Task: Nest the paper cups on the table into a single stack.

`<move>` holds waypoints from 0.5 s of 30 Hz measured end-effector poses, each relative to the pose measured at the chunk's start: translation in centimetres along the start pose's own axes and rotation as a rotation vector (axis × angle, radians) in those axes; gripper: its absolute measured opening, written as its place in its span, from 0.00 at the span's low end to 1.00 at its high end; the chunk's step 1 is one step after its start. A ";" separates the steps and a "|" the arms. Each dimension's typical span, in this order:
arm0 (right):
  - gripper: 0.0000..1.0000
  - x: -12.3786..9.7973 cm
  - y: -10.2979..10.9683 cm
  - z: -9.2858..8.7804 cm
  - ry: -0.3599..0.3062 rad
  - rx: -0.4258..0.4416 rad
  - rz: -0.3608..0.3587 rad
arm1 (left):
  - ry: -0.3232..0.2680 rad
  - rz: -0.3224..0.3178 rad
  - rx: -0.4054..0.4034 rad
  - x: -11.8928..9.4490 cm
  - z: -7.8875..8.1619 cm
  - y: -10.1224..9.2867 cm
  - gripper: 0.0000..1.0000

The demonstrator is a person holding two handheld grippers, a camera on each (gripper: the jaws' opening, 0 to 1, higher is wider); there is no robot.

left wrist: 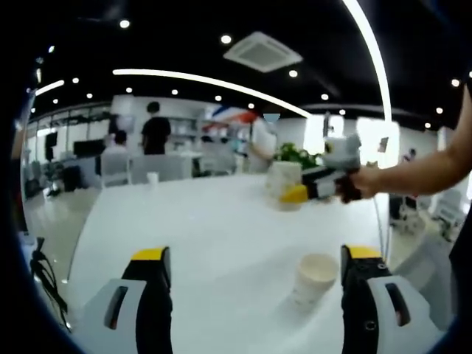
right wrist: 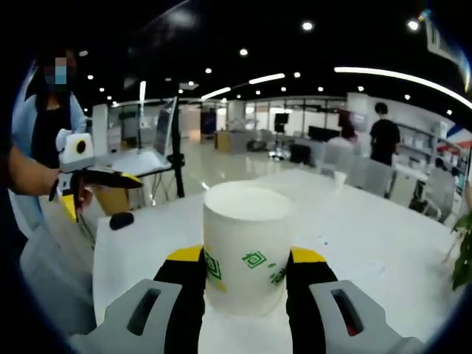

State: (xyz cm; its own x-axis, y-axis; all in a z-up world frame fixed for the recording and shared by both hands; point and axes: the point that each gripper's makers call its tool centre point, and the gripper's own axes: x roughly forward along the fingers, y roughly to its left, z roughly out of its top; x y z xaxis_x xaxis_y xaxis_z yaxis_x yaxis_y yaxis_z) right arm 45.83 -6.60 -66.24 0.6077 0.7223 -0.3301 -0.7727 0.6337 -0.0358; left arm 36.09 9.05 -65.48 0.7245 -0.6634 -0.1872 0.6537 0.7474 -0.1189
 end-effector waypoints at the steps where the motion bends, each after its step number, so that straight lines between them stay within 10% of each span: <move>1: 0.40 -0.1 0.2 -0.1 0.003 0.005 0.002 | -0.002 -0.001 -0.004 0.1 0.1 0.0 0.93; 15: 0.40 -1.2 2.6 -0.5 0.018 -0.032 0.028 | -0.016 -0.009 0.011 1.4 1.4 -0.1 0.88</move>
State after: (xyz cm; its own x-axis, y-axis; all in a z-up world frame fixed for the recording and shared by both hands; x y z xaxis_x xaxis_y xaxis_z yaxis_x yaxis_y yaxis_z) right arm 42.98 -5.94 -66.40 0.5823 0.7347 -0.3480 -0.7953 0.6036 -0.0563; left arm 37.32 7.96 -64.39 0.7221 -0.6705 -0.1704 0.6624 0.7411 -0.1096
